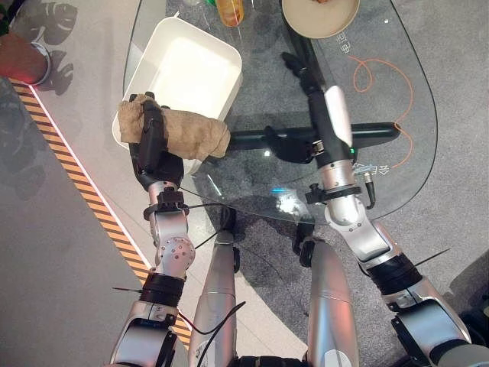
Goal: Wipe the table with a cloth and put it in the basket.
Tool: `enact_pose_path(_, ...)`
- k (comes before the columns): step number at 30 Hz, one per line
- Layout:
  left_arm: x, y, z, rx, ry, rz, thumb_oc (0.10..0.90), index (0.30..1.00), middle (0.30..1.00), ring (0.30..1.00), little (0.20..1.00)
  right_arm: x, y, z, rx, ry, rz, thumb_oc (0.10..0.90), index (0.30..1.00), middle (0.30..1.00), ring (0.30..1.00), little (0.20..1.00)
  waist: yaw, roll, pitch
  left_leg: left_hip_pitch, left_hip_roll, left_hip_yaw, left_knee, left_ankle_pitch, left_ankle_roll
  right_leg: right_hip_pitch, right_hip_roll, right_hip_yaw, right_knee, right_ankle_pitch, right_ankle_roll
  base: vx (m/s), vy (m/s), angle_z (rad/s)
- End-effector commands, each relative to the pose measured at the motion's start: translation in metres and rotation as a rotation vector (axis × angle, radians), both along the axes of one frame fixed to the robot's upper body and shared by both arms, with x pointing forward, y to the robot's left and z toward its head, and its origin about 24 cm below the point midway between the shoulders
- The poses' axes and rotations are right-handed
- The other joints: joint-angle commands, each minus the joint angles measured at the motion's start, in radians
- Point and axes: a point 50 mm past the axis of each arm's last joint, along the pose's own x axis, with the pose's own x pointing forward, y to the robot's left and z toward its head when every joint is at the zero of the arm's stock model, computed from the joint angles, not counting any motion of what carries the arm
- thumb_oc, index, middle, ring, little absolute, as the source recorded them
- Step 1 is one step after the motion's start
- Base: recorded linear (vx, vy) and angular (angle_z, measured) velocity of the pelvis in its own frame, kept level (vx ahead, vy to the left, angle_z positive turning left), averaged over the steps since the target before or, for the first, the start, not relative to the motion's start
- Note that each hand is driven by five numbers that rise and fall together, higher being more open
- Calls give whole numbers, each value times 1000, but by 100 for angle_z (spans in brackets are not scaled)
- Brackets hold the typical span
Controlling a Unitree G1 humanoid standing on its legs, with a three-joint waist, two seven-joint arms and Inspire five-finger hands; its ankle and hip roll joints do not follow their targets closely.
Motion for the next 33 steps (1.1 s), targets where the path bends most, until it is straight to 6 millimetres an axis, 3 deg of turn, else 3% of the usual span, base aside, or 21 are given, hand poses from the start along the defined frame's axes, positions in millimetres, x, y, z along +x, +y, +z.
enact_pose_path(1, -14, 21, 67, 121, -334, 158, 100, 300, 300, 300, 200, -19, 6, 46, 93, -291, 47, 800, 900, 900, 900, 900, -12, -16, -27, 16, -67, 131, 89, -109, 111, 60, 63, 7, -122, 66, 7, 0, 0, 0)
enact_pose_path(11, -15, 38, 70, 224, -306, 282, 100, 300, 300, 300, 200, -5, -52, 16, 250, -233, -287, 800, 900, 900, 900, 900, -30, -18, -27, 19, -60, 133, 86, -114, 110, 59, 73, 22, -126, 67, 11, -9, 9, -4)
enact_pose_path(12, -13, 43, 73, 260, -287, 322, 100, 300, 300, 300, 200, -1, -68, 7, 279, -213, -377, 800, 900, 900, 900, 900, -33, -16, -27, 20, -59, 134, 82, -114, 109, 60, 74, 26, -129, 67, 12, -14, 19, -4)
enact_pose_path(17, -11, 56, 81, 344, -249, 419, 100, 300, 300, 300, 200, 4, -104, -12, 350, -158, -569, 800, 900, 900, 900, 900, -36, -11, -27, 25, -53, 136, 74, -113, 107, 65, 77, 32, -135, 67, 14, -3, 5, -1)
enact_pose_path(19, -11, 58, 82, 350, -245, 431, 100, 300, 300, 300, 200, 4, -109, -15, 356, -151, -589, 800, 900, 900, 900, 900, -37, -10, -27, 26, -53, 136, 72, -113, 106, 66, 77, 32, -137, 67, 14, 0, 0, 0)
enact_pose_path(22, -8, 67, 89, 390, -225, 498, 100, 300, 300, 300, 200, 5, -128, -28, 357, -101, -689, 800, 900, 900, 900, 900, -41, -8, -27, 27, -50, 138, 69, -114, 105, 66, 78, 35, -141, 68, 13, -24, 11, -3)
enact_pose_path(25, -4, 79, 103, 427, -174, 596, 100, 300, 300, 300, 200, 6, -148, -53, 358, 2, -807, 800, 900, 900, 900, 900, -43, -7, -27, 23, -42, 143, 76, -119, 103, 65, 77, 36, -143, 66, 11, -35, 8, -9)
enact_pose_path(33, 5, 94, 133, 509, -78, 752, 100, 300, 300, 300, 200, 0, -177, -94, 367, 179, -931, 800, 900, 900, 900, 900, -52, -5, -27, 15, -31, 151, 67, -116, 101, 61, 83, 40, -163, 69, 7, -28, -6, -6)
